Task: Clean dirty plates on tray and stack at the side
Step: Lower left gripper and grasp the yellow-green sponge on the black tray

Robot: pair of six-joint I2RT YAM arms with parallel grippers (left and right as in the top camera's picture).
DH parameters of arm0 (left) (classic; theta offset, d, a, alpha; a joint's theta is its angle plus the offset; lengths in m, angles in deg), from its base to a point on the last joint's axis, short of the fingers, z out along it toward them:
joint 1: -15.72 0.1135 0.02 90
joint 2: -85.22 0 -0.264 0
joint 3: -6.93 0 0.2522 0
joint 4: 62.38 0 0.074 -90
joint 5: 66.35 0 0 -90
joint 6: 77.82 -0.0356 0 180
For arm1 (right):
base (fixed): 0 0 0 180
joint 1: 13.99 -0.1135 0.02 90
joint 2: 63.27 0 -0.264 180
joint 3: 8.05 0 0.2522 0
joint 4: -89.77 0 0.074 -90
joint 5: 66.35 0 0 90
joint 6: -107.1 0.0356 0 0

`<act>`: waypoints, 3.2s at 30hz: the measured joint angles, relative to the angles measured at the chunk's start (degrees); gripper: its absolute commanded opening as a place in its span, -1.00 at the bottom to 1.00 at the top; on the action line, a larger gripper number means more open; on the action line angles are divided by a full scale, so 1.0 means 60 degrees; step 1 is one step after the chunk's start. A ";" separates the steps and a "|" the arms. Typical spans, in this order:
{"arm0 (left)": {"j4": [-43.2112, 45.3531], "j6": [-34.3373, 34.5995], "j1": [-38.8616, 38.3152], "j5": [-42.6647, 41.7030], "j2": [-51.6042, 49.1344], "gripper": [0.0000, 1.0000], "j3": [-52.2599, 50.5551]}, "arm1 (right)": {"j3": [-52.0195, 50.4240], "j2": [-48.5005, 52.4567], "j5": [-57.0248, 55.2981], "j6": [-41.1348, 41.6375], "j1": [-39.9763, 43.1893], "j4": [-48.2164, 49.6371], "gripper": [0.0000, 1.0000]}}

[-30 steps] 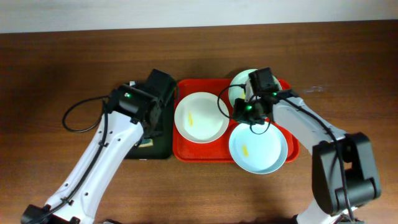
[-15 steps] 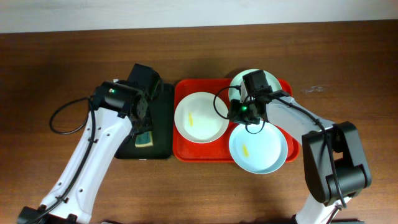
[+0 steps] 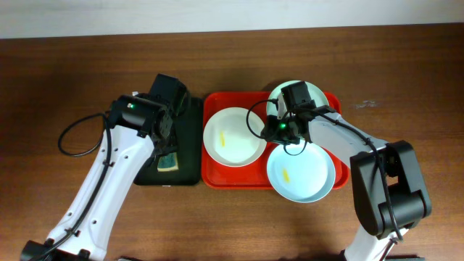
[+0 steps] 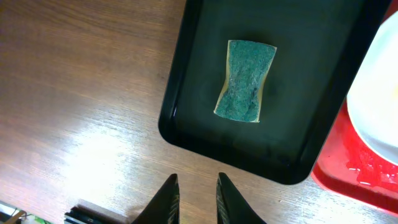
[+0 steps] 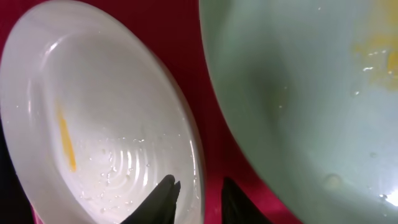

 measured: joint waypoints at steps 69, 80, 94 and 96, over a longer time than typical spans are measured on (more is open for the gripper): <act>0.3850 -0.2565 0.1902 -0.3104 -0.2856 -0.42 -0.1501 | 0.0029 0.0018 -0.0382 0.0069 -0.0073 -0.0066 -0.90; 0.3854 -0.2699 0.1902 -0.3100 -0.3381 -0.38 -0.1596 | 0.0029 0.0018 -0.0382 0.0069 -0.0073 -0.0062 -0.89; 0.4590 -0.2776 0.1902 -0.3075 -0.3381 -0.45 -0.2167 | 0.0029 0.0018 -0.0386 0.0076 -0.0073 -0.0058 -0.89; 0.4608 -0.2779 0.1902 -0.3075 -0.3381 -0.43 -0.2175 | 0.0029 0.0018 -0.0382 0.0073 -0.0073 -0.0062 -0.89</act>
